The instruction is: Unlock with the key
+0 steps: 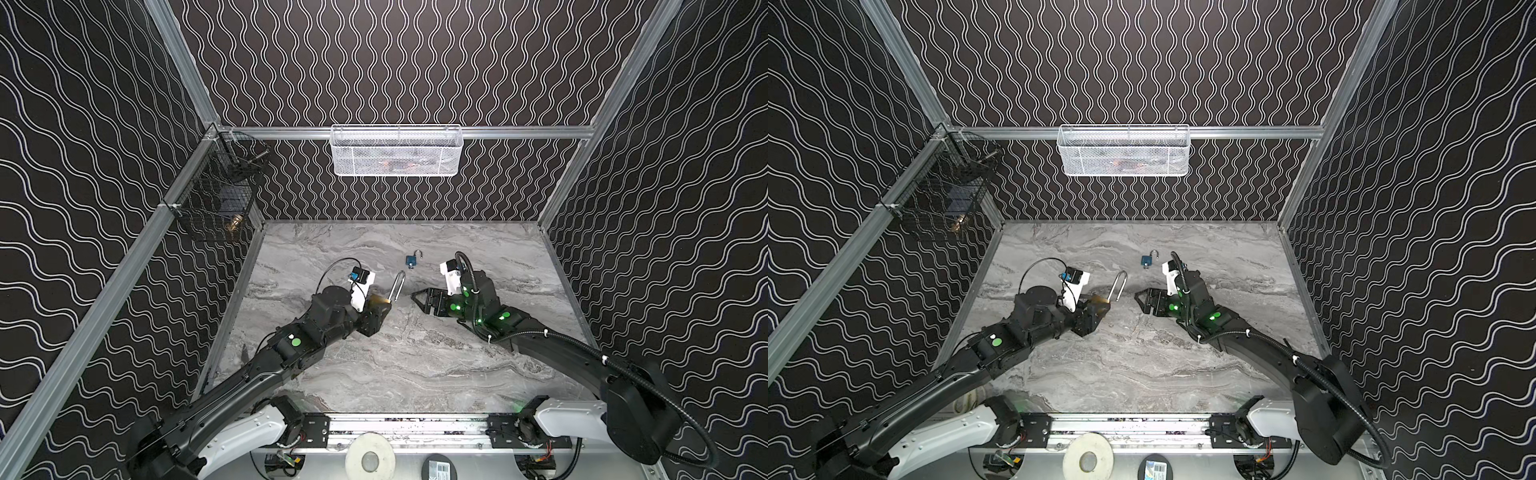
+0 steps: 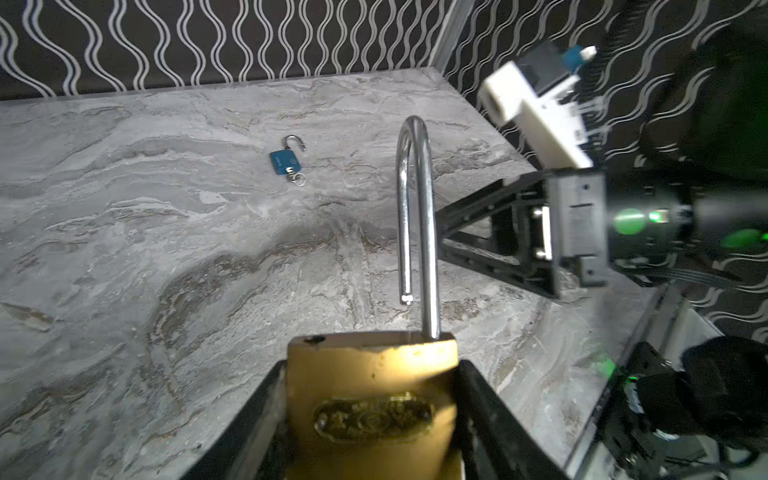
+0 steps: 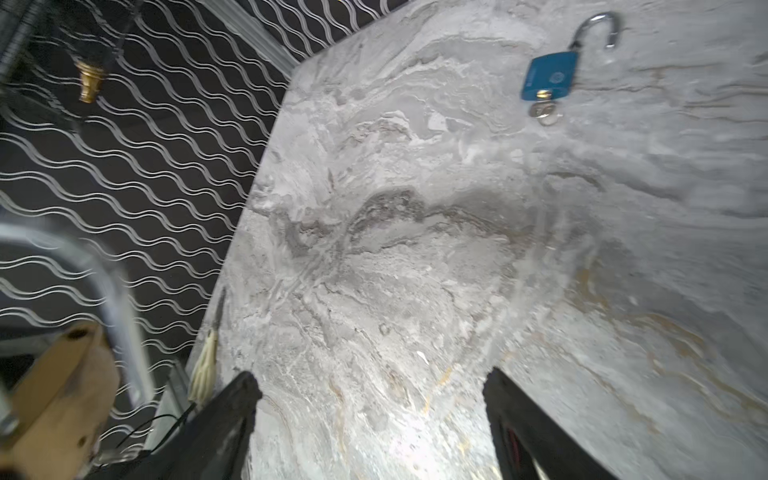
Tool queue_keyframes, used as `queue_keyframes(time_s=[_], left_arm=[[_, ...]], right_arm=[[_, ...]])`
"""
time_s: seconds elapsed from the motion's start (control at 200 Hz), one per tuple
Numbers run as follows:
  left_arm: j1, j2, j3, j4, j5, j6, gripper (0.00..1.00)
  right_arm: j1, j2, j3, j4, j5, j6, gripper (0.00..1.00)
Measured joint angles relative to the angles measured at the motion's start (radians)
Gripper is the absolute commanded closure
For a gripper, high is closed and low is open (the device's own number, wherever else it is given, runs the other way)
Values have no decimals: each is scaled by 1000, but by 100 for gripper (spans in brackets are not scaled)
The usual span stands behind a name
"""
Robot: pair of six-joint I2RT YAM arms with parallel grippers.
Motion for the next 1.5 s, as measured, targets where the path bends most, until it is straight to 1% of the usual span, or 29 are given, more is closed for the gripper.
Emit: queue_keyframes(time_s=[0.125, 0.26, 0.37, 0.47, 0.701, 1.001, 1.176, 1.281, 1.346, 1.501], left_arm=[[0, -17, -12, 19, 92, -21, 100], [0, -31, -31, 35, 143, -45, 100], [0, -41, -35, 50, 147, -51, 100], [0, -42, -38, 66, 145, -68, 100], [0, -26, -38, 60, 60, -69, 100], [0, -8, -51, 51, 9, -69, 100], [0, 22, -37, 42, -36, -69, 100], [0, 94, 32, 10, -82, -66, 100], [4, 162, 89, -11, -112, -62, 100], [14, 344, 204, -77, -169, -42, 100]], right_arm=[[-35, 56, -27, 151, -129, 18, 12], [-40, 100, -27, 327, -264, 51, 13], [-45, 101, -40, 420, -319, 76, 14], [-45, 98, -50, 458, -357, 94, 14], [-42, 60, -66, 474, -390, 101, 14], [-42, 29, -64, 471, -395, 93, 14], [-42, 0, -81, 423, -378, 63, 12], [-42, -78, -156, 381, -350, 46, 11], [-42, -146, -194, 317, -310, 32, 10], [-35, -293, -183, 124, -192, -44, 7]])
